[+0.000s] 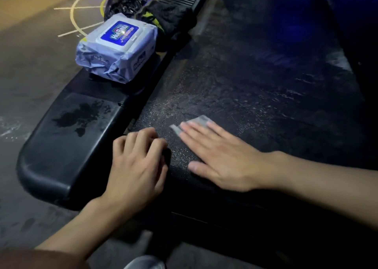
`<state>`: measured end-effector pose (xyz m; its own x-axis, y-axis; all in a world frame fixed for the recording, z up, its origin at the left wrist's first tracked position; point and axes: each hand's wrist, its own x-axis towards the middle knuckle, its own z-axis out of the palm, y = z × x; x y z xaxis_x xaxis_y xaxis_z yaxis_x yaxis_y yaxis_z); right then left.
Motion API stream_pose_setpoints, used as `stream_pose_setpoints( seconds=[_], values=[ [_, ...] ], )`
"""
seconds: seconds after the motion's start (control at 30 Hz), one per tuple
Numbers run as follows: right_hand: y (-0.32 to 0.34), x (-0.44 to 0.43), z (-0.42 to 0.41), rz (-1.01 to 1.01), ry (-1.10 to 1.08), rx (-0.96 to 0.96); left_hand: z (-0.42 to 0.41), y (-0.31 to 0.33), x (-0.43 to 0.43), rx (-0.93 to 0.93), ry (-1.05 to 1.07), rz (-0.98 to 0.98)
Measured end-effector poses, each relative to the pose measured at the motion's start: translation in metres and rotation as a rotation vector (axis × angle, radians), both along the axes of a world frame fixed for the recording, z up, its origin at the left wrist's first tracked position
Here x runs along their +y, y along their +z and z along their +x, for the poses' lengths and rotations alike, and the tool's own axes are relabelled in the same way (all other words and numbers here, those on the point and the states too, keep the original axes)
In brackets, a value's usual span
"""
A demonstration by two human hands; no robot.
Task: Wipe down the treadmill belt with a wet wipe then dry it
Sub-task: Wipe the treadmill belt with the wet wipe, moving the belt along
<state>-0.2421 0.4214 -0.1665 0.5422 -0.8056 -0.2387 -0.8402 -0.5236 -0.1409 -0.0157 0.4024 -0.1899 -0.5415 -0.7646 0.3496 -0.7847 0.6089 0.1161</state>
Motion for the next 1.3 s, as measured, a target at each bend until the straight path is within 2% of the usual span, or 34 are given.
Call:
stream_pose_setpoints(
  seconds=[0.1, 0.17, 0.23, 0.37, 0.5, 0.63, 0.73, 0.87, 1.0, 1.17, 1.27, 1.3],
  values=[
    [-0.003, 0.017, -0.006, 0.019, 0.093, -0.016, -0.005, 0.004, -0.003, 0.012, -0.182, 0.056],
    [0.000, 0.012, -0.019, 0.016, 0.020, 0.000, -0.011, 0.006, -0.003, 0.022, -0.241, 0.077],
    [0.002, 0.012, -0.023, 0.008, -0.051, 0.032, -0.017, 0.006, -0.001, 0.041, -0.234, 0.090],
    [-0.003, 0.036, -0.027, 0.011, 0.048, -0.005, -0.026, 0.005, 0.000, -0.036, -0.222, 0.064],
    [-0.001, 0.041, -0.038, -0.023, -0.134, -0.016, -0.036, 0.009, 0.000, -0.066, -0.299, 0.074],
    [-0.005, 0.054, -0.042, -0.012, -0.044, -0.014, -0.046, 0.011, 0.001, -0.172, -0.402, 0.073],
    [0.001, 0.051, -0.057, -0.022, -0.214, -0.001, -0.055, 0.013, 0.000, -0.209, -0.423, 0.094],
    [-0.003, 0.073, -0.058, 0.000, -0.100, 0.005, -0.072, 0.014, 0.001, -0.254, -0.476, 0.090],
    [0.002, 0.063, -0.080, -0.011, -0.297, 0.012, -0.081, 0.016, 0.002, -0.263, -0.490, 0.064],
    [-0.003, 0.088, -0.089, 0.027, -0.220, 0.003, -0.088, 0.014, 0.002, -0.266, -0.509, 0.064],
    [0.001, 0.085, -0.106, 0.004, -0.438, -0.011, -0.090, 0.015, 0.002, -0.272, -0.490, 0.054],
    [0.001, 0.090, -0.104, 0.006, -0.442, -0.003, -0.091, 0.015, 0.002, -0.273, -0.480, 0.051]
  ],
)
